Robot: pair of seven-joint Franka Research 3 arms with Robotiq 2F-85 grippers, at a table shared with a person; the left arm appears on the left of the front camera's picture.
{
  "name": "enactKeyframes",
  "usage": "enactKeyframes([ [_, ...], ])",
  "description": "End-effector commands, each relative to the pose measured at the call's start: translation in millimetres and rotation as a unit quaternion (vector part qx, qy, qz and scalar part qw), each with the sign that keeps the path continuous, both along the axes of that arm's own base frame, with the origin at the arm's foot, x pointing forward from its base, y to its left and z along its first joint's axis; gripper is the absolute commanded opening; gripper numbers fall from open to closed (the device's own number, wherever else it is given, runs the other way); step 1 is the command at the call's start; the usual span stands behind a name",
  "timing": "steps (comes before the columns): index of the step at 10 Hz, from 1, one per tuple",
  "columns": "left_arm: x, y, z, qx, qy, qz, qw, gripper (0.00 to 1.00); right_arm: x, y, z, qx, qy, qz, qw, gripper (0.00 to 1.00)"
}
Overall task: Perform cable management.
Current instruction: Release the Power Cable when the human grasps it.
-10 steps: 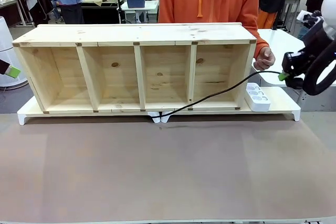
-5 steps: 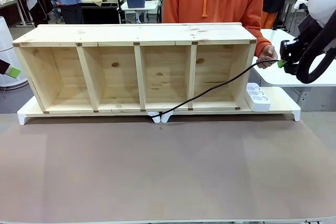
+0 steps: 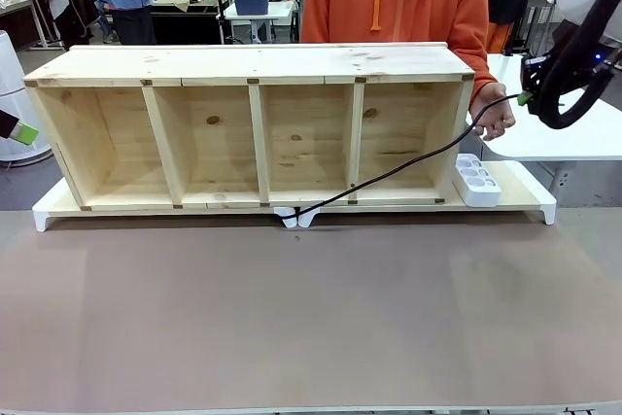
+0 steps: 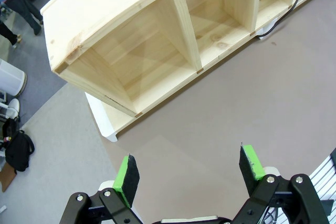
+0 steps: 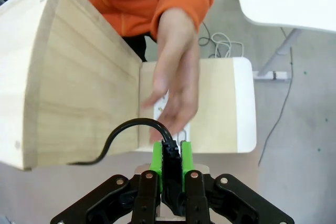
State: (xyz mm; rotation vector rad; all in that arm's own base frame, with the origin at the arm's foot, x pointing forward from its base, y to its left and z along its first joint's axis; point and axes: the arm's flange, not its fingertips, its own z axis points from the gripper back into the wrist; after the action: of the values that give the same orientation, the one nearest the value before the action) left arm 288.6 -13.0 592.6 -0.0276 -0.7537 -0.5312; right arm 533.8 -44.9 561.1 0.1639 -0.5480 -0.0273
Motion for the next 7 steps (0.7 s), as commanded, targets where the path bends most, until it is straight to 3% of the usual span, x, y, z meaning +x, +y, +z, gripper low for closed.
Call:
enactKeyframes([
  [1,0,1,0,-0.001,-0.001,0.002,1.0,1.0,30,3,4,0.015,-0.02,-0.006,1.0,0.17],
  [4,0,1,0,-0.001,-0.001,0.002,1.0,1.0,57,16,-7,0.039,-0.015,0.002,0.999,0.17],
  [7,0,1,0,-0.001,-0.001,0.002,1.0,1.0,62,22,-11,0.04,-0.01,0.004,0.999,0.17],
])
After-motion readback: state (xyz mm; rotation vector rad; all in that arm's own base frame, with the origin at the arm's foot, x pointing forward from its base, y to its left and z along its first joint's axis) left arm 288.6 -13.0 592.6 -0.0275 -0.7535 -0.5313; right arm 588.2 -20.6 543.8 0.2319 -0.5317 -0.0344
